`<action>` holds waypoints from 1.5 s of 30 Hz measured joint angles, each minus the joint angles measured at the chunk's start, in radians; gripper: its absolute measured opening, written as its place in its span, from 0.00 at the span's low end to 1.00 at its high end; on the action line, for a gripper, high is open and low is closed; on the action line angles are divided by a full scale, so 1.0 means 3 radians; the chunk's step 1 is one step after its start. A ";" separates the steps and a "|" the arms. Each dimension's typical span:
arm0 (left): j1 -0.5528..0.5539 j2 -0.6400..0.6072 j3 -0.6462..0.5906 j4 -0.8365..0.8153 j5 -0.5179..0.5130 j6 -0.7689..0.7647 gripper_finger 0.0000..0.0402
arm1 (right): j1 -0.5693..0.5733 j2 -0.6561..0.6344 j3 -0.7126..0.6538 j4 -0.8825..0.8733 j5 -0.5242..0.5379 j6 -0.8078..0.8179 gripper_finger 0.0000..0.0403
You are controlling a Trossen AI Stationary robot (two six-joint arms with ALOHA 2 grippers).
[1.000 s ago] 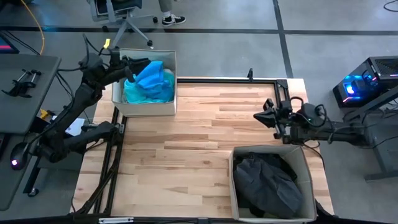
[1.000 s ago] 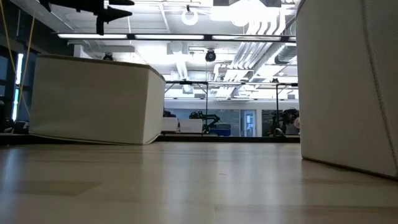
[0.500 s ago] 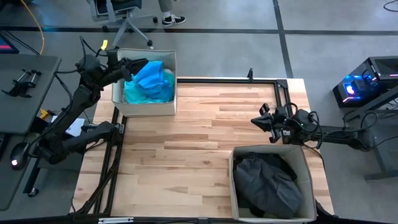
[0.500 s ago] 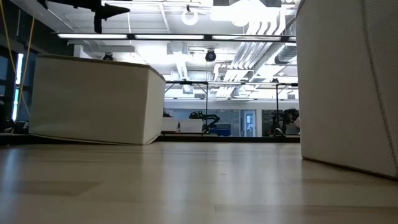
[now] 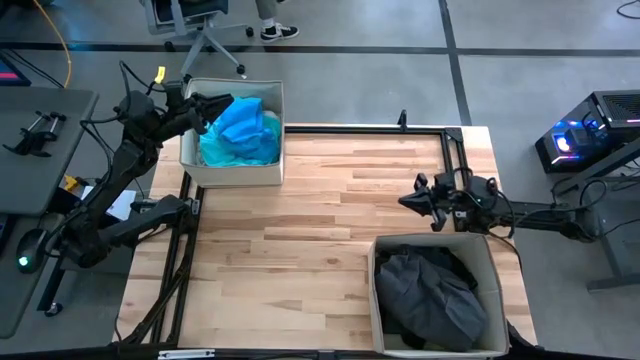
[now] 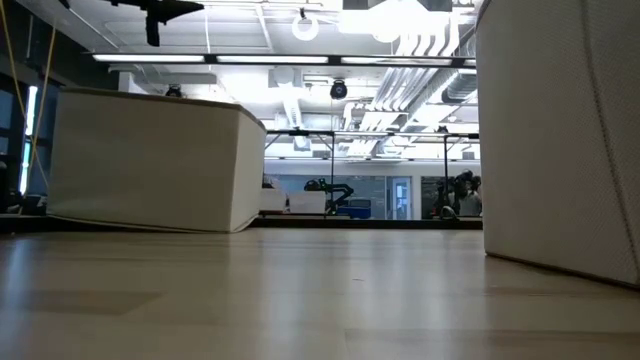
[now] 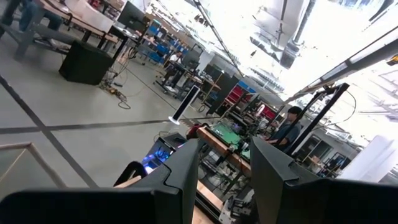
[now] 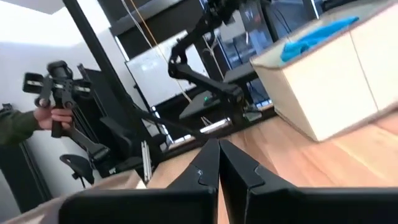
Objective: Sort clothes
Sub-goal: Return to Home Position
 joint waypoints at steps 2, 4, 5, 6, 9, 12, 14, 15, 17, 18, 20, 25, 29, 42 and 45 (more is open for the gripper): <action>0.0000 0.0000 0.0000 0.0001 0.0002 -0.0010 0.23 | 0.0000 -0.0002 0.0000 -0.0117 0.0000 -0.0001 0.00; 0.0000 0.0000 0.0000 0.0001 0.0005 -0.0012 0.23 | 0.0081 -0.0048 0.0000 -0.0307 0.0061 -0.0001 0.00; 0.0000 0.0000 0.0000 0.0000 0.0006 -0.0013 0.23 | 0.0144 -0.0108 0.0000 -0.0426 0.0091 -0.0001 0.00; 0.0001 0.0000 0.0000 0.0000 0.0009 -0.0013 0.23 | 0.0193 -0.0179 0.0000 -0.0524 0.0107 0.0000 0.00; 0.0000 0.0000 0.0001 0.0000 0.0023 -0.0012 0.23 | 0.0252 -0.0442 0.0002 -0.0920 0.0143 0.0014 0.00; -0.0001 0.0000 0.0001 -0.0003 0.0024 -0.0012 0.23 | 0.0259 -0.0702 0.0003 -0.1247 0.0148 0.0015 0.00; -0.0001 0.0000 0.0001 -0.0003 0.0024 -0.0012 0.23 | 0.0242 -0.0838 0.0003 -0.1387 0.0150 0.0008 0.00; -0.0001 0.0000 0.0001 -0.0003 0.0024 -0.0011 0.23 | 0.0228 -0.0880 0.0003 -0.1425 0.0163 0.0007 0.00; -0.0001 0.0000 0.0001 -0.0003 0.0024 -0.0011 0.23 | 0.0228 -0.0926 0.0003 -0.1450 0.0189 -0.0002 0.00; -0.0001 0.0000 0.0001 -0.0003 0.0025 -0.0012 0.23 | 0.0226 -0.0929 0.0003 -0.1448 0.0193 -0.0002 0.00; -0.0001 0.0000 0.0001 -0.0003 0.0025 -0.0013 0.23 | 0.0227 -0.0922 0.0003 -0.1448 0.0196 -0.0002 0.00; -0.0001 0.0005 0.0003 -0.0044 0.0025 -0.0013 0.23 | 0.0227 -0.0919 0.0003 -0.1479 0.0197 -0.0002 0.00; -0.0001 0.0006 0.0003 -0.0134 0.0025 -0.0012 0.23 | 0.0228 -0.0919 0.0003 -0.1471 0.0372 -0.0312 0.00; -0.0001 0.0005 0.0003 -0.0200 0.0025 0.0100 0.23 | 0.0284 -0.0925 0.0003 -0.1463 0.0123 -0.2114 0.00; -0.0001 0.0005 0.0003 -0.0201 0.0025 0.0075 0.23 | 0.0326 -0.0925 0.0003 -0.1443 -0.0160 -0.1966 0.00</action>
